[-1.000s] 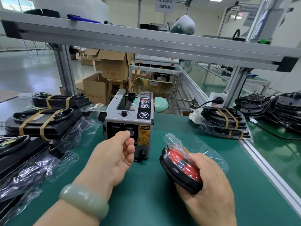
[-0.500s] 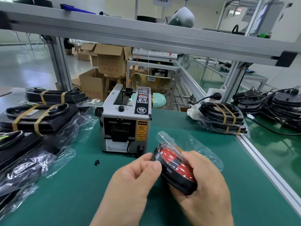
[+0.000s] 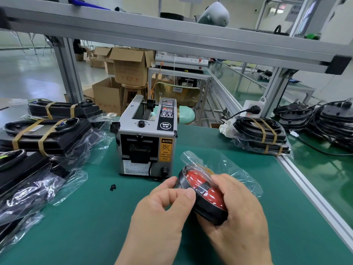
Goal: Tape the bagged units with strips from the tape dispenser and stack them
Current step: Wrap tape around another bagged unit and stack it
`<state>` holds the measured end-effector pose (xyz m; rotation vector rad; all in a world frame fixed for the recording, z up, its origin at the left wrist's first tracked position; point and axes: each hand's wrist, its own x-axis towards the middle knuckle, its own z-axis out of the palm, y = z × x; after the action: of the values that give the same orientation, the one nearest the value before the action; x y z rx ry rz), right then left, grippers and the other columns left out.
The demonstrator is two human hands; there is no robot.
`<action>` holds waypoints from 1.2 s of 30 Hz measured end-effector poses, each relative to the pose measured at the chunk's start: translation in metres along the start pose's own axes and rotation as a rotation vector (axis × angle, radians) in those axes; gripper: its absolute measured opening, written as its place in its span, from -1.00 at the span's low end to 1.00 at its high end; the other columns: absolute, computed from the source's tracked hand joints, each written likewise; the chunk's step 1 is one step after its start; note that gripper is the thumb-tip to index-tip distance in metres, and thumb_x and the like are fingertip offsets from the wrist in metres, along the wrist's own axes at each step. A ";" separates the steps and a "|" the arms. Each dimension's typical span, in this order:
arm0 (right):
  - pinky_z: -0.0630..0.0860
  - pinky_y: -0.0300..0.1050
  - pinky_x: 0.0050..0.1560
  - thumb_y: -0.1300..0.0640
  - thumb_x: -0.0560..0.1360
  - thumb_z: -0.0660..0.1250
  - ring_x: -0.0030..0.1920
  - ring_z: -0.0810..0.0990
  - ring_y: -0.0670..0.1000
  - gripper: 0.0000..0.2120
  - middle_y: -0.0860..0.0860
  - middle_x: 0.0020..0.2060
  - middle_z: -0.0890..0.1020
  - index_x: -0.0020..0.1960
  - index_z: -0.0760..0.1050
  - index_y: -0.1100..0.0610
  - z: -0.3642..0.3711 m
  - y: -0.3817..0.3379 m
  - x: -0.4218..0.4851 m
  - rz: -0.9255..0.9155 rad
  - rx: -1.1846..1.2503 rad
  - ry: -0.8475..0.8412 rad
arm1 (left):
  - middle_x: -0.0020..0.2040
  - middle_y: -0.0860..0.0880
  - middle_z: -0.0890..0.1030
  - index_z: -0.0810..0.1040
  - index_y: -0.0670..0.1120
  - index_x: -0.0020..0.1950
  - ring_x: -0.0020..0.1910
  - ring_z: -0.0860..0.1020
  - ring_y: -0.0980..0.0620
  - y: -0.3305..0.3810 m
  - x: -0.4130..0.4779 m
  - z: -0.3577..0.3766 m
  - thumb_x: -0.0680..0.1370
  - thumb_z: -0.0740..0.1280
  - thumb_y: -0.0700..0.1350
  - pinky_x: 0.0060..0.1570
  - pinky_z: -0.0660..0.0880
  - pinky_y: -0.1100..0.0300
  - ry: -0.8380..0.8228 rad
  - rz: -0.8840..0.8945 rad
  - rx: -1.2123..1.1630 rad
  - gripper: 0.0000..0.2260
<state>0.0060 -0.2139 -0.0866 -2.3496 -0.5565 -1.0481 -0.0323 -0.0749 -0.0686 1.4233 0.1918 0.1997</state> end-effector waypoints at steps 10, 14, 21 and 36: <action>0.57 0.07 -0.02 -0.05 0.25 0.48 0.04 0.64 0.13 -0.49 0.09 0.04 0.64 0.10 0.59 0.24 0.001 0.001 -0.001 0.026 0.004 -0.014 | 0.14 0.28 0.60 0.72 0.08 -0.24 0.22 0.44 0.41 -0.006 -0.002 0.007 0.11 0.38 0.27 0.40 0.24 0.08 0.057 0.010 -0.138 -0.63; 0.56 0.12 -0.04 -0.05 0.25 0.49 0.03 0.63 0.16 -0.47 0.09 0.05 0.64 0.12 0.59 0.23 0.001 0.000 0.000 0.073 0.013 -0.054 | 0.04 0.41 0.59 0.73 0.08 -0.23 0.26 0.41 0.40 -0.007 -0.002 0.009 0.11 0.37 0.26 0.40 0.23 0.08 0.051 0.018 -0.180 -0.62; 0.57 0.06 -0.03 -0.08 0.26 0.47 0.02 0.64 0.16 -0.47 0.10 0.03 0.64 0.10 0.59 0.24 0.001 -0.004 0.000 0.075 -0.023 -0.027 | 0.08 0.35 0.58 0.72 0.05 -0.23 0.20 0.40 0.49 -0.006 -0.003 0.012 0.10 0.34 0.28 0.24 0.27 0.22 0.083 0.037 -0.128 -0.58; 0.41 -0.08 0.02 -0.10 0.27 0.44 0.04 0.63 0.12 -0.48 0.07 0.05 0.64 0.11 0.58 0.20 0.001 -0.007 0.000 0.080 -0.041 -0.037 | 0.13 0.20 0.62 0.66 0.09 -0.32 0.16 0.47 0.40 -0.009 -0.002 0.015 0.25 0.36 0.13 0.39 0.29 0.03 0.209 0.072 0.006 -0.84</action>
<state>0.0024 -0.2076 -0.0851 -2.4100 -0.4543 -0.9909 -0.0301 -0.0912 -0.0758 1.4156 0.3131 0.4081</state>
